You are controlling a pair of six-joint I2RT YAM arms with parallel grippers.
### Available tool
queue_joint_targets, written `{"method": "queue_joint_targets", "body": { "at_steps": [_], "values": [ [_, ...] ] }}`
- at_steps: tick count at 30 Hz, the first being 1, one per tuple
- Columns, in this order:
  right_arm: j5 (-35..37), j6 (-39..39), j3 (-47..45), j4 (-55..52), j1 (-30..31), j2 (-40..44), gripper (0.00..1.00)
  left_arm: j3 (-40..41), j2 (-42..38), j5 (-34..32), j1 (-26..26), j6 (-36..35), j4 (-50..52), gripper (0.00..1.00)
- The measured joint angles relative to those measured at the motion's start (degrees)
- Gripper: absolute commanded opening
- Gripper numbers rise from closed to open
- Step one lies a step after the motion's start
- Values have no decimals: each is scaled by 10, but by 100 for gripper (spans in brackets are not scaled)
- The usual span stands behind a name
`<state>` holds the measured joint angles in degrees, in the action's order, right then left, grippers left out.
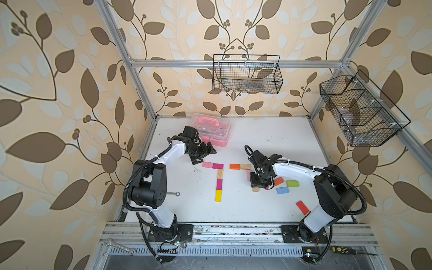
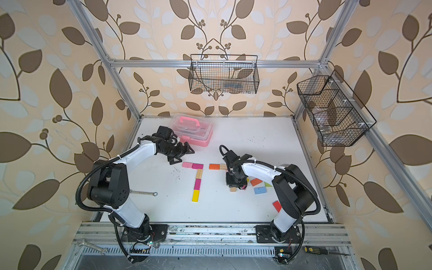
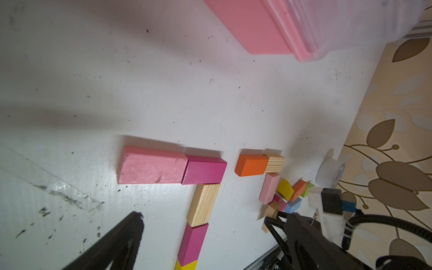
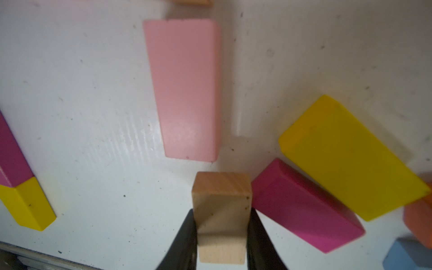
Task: Assemble the number 7 with building blocks
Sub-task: Assemble the building block at the center of the board.
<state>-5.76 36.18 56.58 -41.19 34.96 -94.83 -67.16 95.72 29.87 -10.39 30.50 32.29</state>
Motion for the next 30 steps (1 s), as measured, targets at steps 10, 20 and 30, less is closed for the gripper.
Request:
{"method": "queue_joint_targets", "body": {
  "at_steps": [10, 20, 30],
  "values": [
    [-8, -24, 8, 6, -3, -13, 22, 6, -1, 0, 0, 12, -17, 98],
    [-17, -26, 9, 29, 24, -35, 22, 6, -1, 0, 0, 13, -19, 98],
    [-18, -26, 9, 41, 16, -36, 24, 6, -1, 0, 0, 15, -19, 98]
  ]
}}
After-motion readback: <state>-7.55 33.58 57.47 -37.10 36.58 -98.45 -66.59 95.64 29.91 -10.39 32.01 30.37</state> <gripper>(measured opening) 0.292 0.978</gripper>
